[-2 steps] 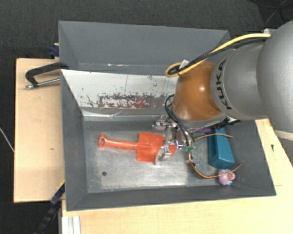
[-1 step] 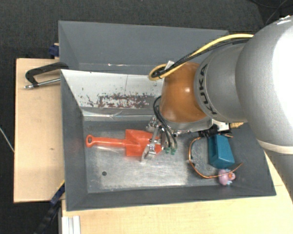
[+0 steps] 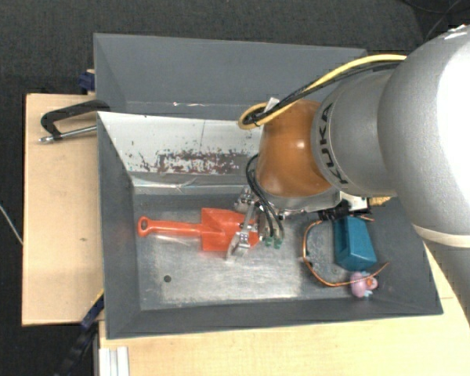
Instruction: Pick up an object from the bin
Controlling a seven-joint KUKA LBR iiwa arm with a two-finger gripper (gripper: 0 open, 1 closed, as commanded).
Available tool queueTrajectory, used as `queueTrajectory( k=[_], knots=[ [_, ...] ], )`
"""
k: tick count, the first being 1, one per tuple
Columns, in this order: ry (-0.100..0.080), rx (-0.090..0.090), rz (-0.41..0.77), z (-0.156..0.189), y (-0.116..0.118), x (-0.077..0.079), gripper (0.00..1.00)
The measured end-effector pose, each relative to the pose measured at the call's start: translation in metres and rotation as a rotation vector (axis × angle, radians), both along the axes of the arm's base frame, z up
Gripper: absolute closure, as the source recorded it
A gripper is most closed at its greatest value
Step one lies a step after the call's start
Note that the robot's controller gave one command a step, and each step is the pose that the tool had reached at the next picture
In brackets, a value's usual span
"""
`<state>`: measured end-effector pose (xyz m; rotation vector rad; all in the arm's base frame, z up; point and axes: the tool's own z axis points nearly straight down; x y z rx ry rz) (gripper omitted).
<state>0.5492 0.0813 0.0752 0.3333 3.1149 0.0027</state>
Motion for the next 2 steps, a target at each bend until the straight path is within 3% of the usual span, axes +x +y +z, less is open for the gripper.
queueTrajectory(
  k=[2],
  knots=[
    [0.014, -0.001, 0.0, 0.021, 0.0, -0.005, 1.0]
  ],
)
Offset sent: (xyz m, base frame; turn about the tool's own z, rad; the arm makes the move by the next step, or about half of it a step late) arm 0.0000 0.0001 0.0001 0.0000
